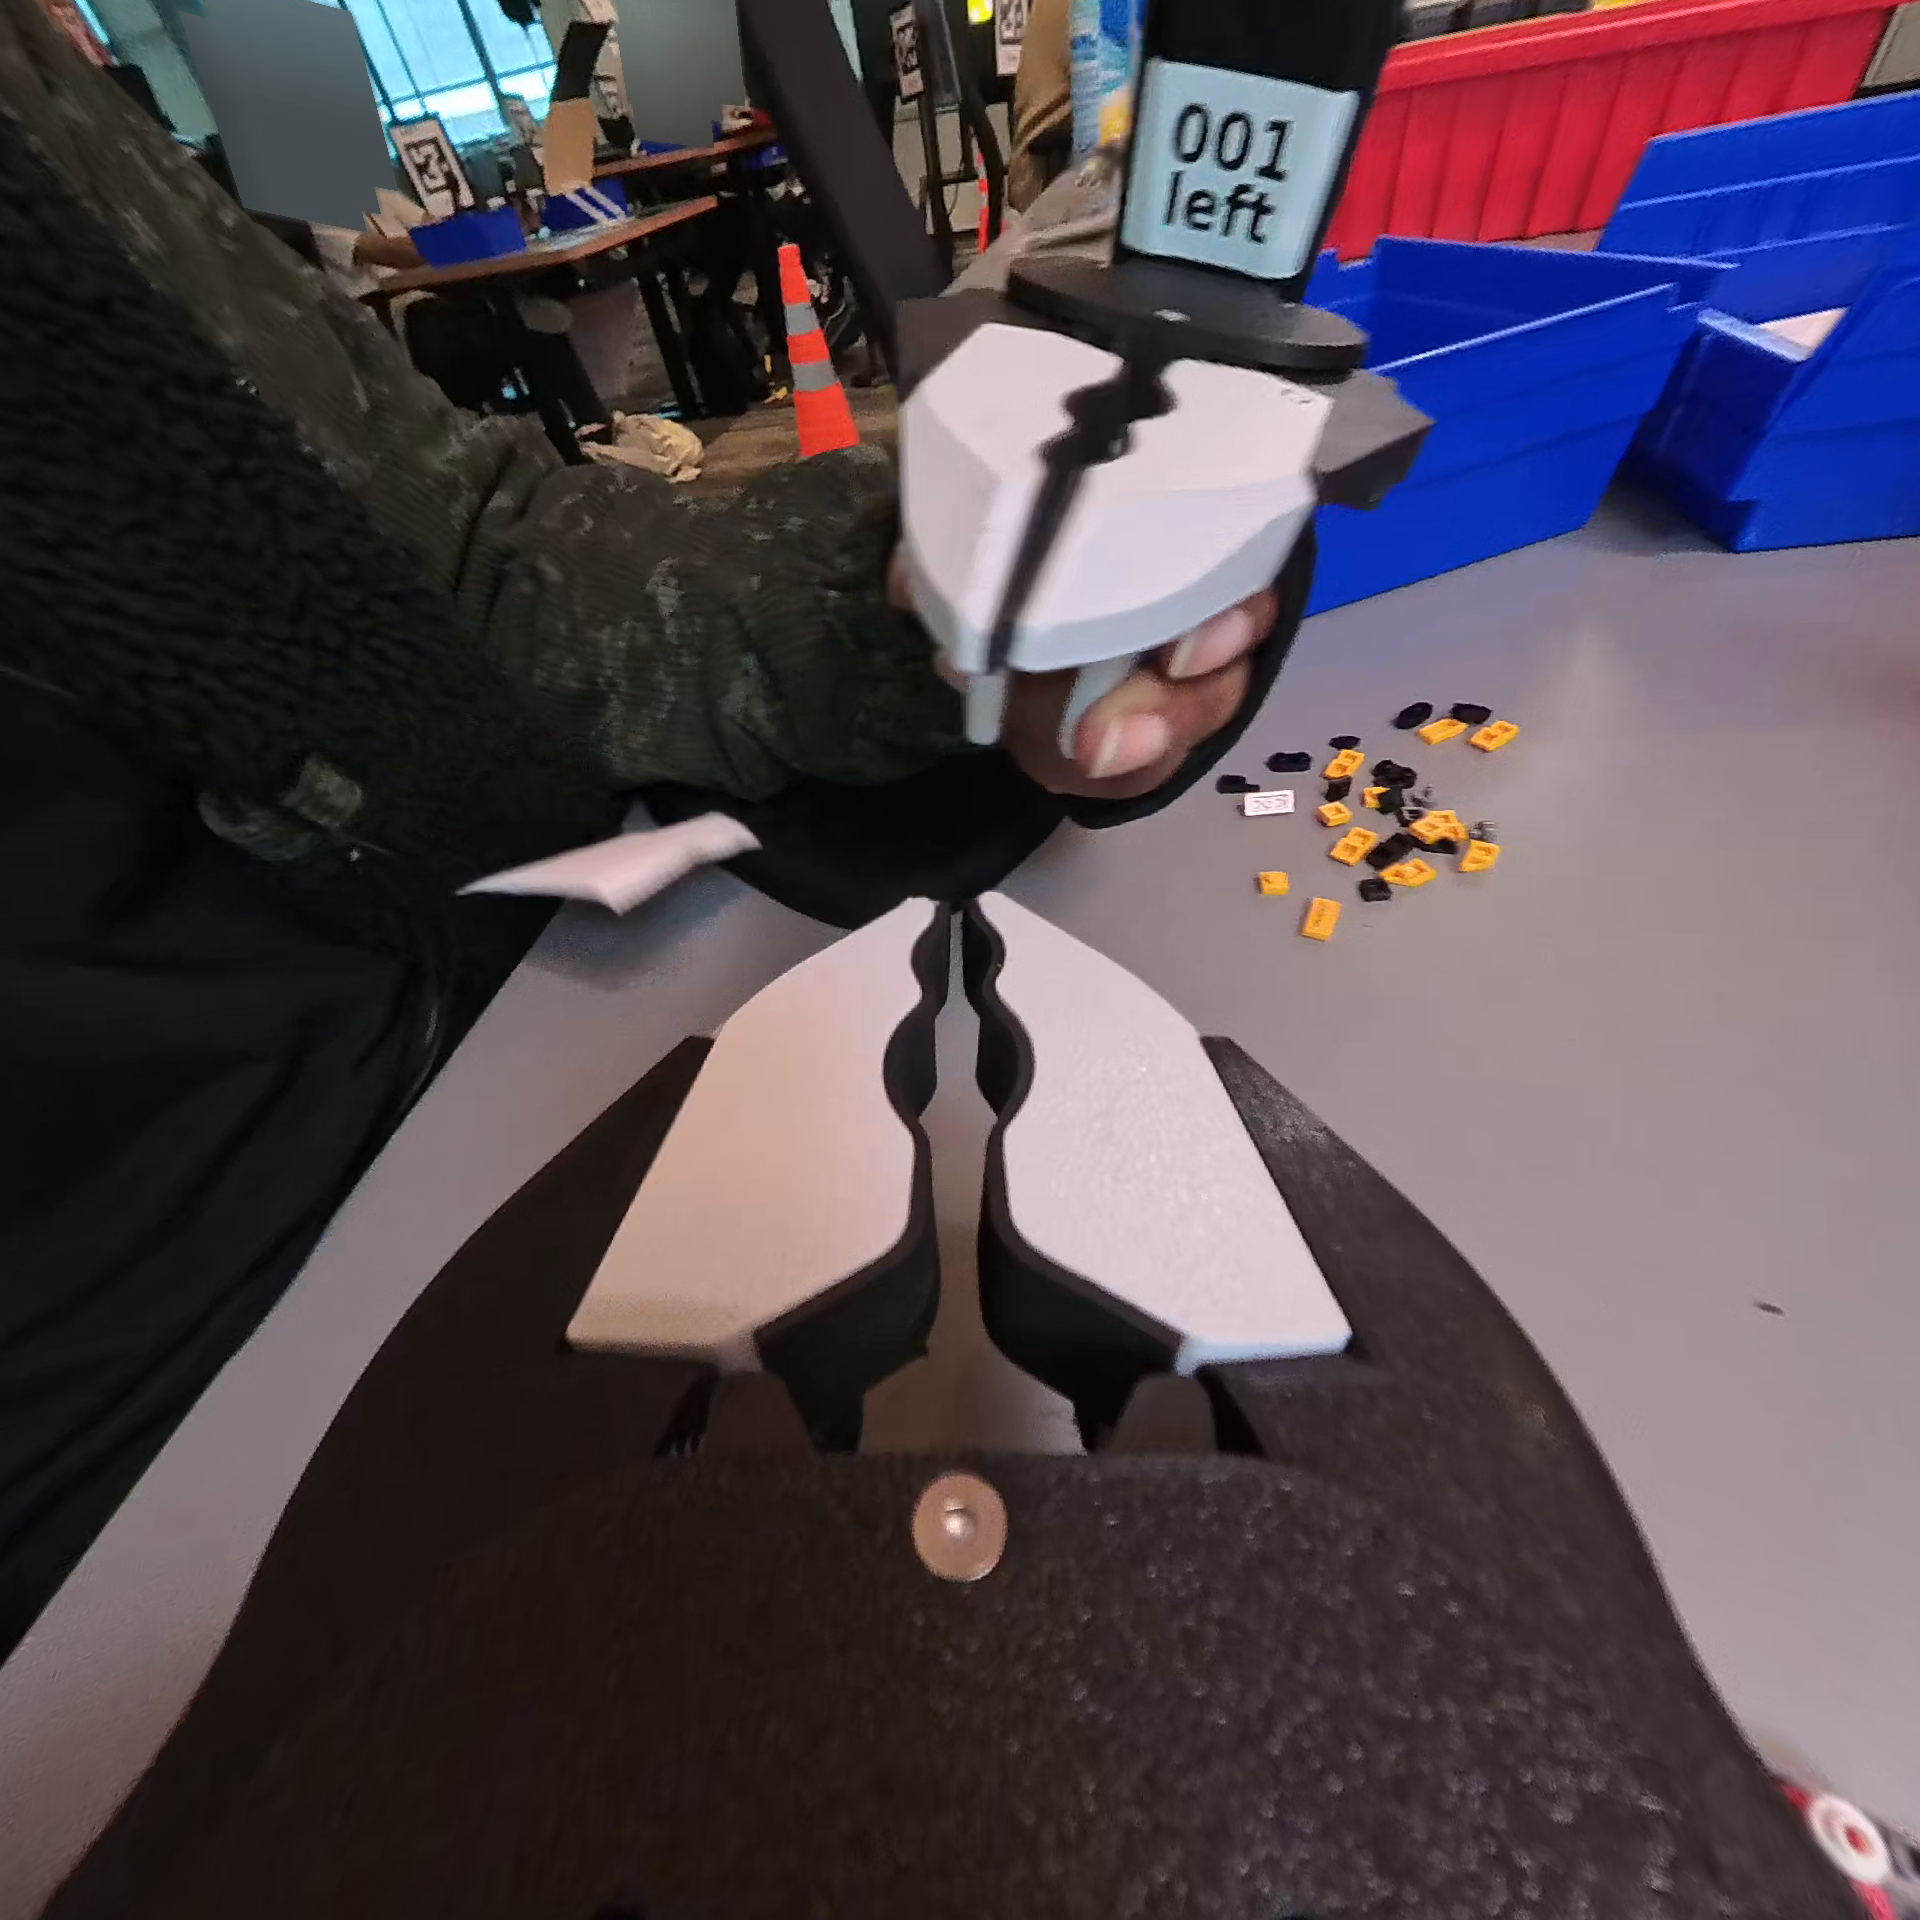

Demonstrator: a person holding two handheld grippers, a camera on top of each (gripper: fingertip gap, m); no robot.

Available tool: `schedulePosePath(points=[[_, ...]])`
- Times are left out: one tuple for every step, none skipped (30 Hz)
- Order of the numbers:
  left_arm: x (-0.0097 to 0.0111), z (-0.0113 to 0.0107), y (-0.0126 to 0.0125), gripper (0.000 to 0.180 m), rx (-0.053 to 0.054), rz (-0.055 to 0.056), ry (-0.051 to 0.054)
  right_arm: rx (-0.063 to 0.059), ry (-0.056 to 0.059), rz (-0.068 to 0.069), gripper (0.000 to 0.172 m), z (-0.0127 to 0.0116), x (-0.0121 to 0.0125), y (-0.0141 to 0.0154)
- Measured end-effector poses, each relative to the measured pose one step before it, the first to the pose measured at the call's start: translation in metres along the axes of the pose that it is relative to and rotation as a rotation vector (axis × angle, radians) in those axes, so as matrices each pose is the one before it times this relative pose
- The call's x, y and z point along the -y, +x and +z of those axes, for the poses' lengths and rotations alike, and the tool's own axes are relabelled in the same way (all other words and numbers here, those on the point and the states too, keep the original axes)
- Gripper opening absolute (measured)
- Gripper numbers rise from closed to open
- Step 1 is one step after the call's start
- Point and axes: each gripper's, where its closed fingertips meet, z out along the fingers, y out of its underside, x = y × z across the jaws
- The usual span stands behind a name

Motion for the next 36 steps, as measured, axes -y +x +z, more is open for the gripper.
schedulePosePath(points=[[0.0005,-0.00137,-0.00284,0.0,0.0139,-0.0003,0.0049,0.0155,-0.0141,-0.0061,0.003,0.00278,-0.00093,-0.00414],[0.00036,-0.0015,-0.00258,0.0,0.0108,-0.0033,0.0046,0.0182,-0.0181,-0.0033,0.005,0.00338,-0.00128,-0.00479],[0.00031,-0.00154,-0.00344,0.0,0.0162,-0.0027,0.004,0.019,-0.0246,0.0043,0.009,0.0041,-0.00204,-0.00489],[0.00048,-0.00171,-0.00341,0.0,0.0176,0.0006,0.0037,0.0254,-0.0365,0.0153,0.014,0.00471,-0.00344,-0.00558],[0.00091,-0.00187,-0.00277,0.0,0.0148,0.001,0.0036,0.0358,-0.043,0.0214,0.02,0.00555,-0.00392,-0.00711],[0.00212,-0.00209,-0.00317,0.0,0.0193,0.0028,0.0116,0.037,-0.0406,0.0143,0.023,0.00639,-0.00381,-0.00766],[0.00264,-0.00236,-0.00334,0.0,0.0193,0.0003,0.0146,0.0322,-0.0395,0.0017,0.025,0.00707,-0.00397,-0.00747],[0.00279,-0.00258,-0.00463,0.0,0.028,-0.0002,0.0156,0.0196,-0.042,-0.0103,0.029,0.00789,-0.00441,-0.00596],[0.00323,-0.00318,-0.00666,0.0,0.0389,-0.0008,0.02,0.0093,-0.0439,-0.0241,0.032,0.00848,-0.00447,-0.00505],[0.00371,-0.00368,-0.0066,0.0,0.036,-0.0057,0.0223,0.0025,-0.0419,-0.0404,0.034,0.00879,-0.00393,-0.00479],[0.00431,-0.00414,-0.00713,0.0,0.0364,-0.0084,0.0266,-0.0019,-0.0422,-0.0512,0.039,0.00904,-0.00349,-0.00478],[0.00372,-0.00431,-0.00645,0.0,0.0303,-0.0101,0.0199,-0.0143,-0.0416,-0.0586,0.041,0.00897,-0.00283,-0.00317],[0.00208,-0.00385,-0.00623,0.0,0.0284,-0.0048,0.007,-0.0211,-0.039,-0.0636,0.043,0.00856,-0.00195,-0.00271],[0.00042,-0.00306,-0.00591,0.0,0.0305,0.0042,-0.0045,-0.0146,-0.0324,-0.0512,0.048,0.00787,-0.00013,-0.0033],[0.00073,-0.00226,-0.00426,0.0,0.0228,0.0076,-0.0008,-0.0033,-0.0304,-0.0303,0.052,0.00706,0.00025,-0.00361],[0.00135,-0.00147,-0.00152,0.0,0.0068,-0.0011,0.0063,0.0068,-0.0242,-0.0135,0.056,0.00637,0.00071,-0.00388],[0.00099,-0.0006,-0.00038,0.0,-0.0003,-0.0076,0.0044,0.0151,-0.0144,0.0023,0.06,0.00602,0.00115,-0.00397],[-0.00014,0.00006,-0.00032,0.0,0.0026,-0.0024,-0.0014,0.0124,-0.0202,0.0139,0.064,0.00611,-0.00047,-0.00255],[-0.001,0.00058,-0.00027,0.0,0.0048,0.0064,-0.0056,0.0,-0.0332,0.014,0.06,0.00611,-0.00327,-0.0001],[-0.00151,0.00085,0.00035,0.0,0.0014,0.0079,-0.0093,-0.0076,-0.0433,0.0044,0.056,0.0058,-0.00562,0.00123],[-0.00142,0.00089,0.00045,0.0,-0.0001,0.0048,-0.0087,0.0142,0.0087,0.0137,0.053,0.00241,0.00169,-0.00145],[-0.00104,0.00077,0.00076,0.0,-0.0024,0.0023,-0.005,0.0018,-0.0052,0.003,0.049,0.001,-0.00001,0.00034],[-0.00072,0.00051,0.00104,0.0,-0.0055,0.0002,-0.0042,-0.0007,-0.0092,0.0,0.045,-0.00053,-0.00074,0.00036],[-0.00077,0.0004,0.00101,0.0,-0.0058,-0.0004,-0.005,-0.0002,0.0007,-0.0089,0.034,-0.00181,-0.00086,0.00014],[-0.00049,0.00031,0.00078,0.0,-0.0043,-0.0004,-0.0038,-0.0142,0.0201,-0.0106,0.023,-0.00394,0.00025,0.00264],[-0.00025,0.00026,0.00078,0.0,-0.0035,0.0007,-0.0024,-0.0066,0.0279,0.008,0.019,-0.0063,0.00049,0.00328],[0.00001,0.00024,0.0013,0.0,-0.007,0.0011,-0.001,-0.0098,0.0247,0.0261,0.019,-0.00869,-0.0004,0.00566],[0.00001,0.00031,0.00178,0.0,-0.0095,-0.0015,-0.0019,-0.0233,0.0304,0.0276,0.019,-0.01062,-0.00027,0.00871],[-0.00029,0.00042,0.00187,0.0,-0.0105,-0.0035,-0.0037,-0.0287,0.0359,0.0227,0.019,-0.01247,0.0,0.00967],[-0.00031,0.00056,0.00197,0.0,-0.0114,-0.0034,-0.003,-0.0392,0.0357,0.0198,0.019,-0.01359,0.00021,0.01119],[-0.00009,0.00068,0.00175,0.0,-0.0082,-0.0024,-0.0022,-0.0522,0.0201,0.0137,0.019,-0.01393,-0.00162,0.01284],[0.00054,0.00044,0.00111,0.0,-0.0021,0.002,0.0011,-0.0658,0.0042,0.0057,0.02,-0.01358,-0.00374,0.01438],[0.00126,-0.0001,0.00061,0.0,0.0034,0.0058,0.0049,-0.0793,-0.0091,0.0021,0.02,-0.01251,-0.00595,0.01631],[0.00203,-0.00039,0.00002,0.0,0.0069,0.0054,0.0084,-0.083,-0.0301,0.0027,0.02,-0.01052,-0.00912,0.01704],[0.00245,-0.00084,-0.00014,0.0,0.0064,0.0032,0.011,-0.0783,-0.0422,0.0047,0.02,-0.00803,-0.011,0.01645],[0.0021,-0.00081,-0.00057,0.0,0.0091,0.0034,0.0083,-0.0737,-0.0346,0.0063,0.02,-0.00565,-0.00996,0.01541]])
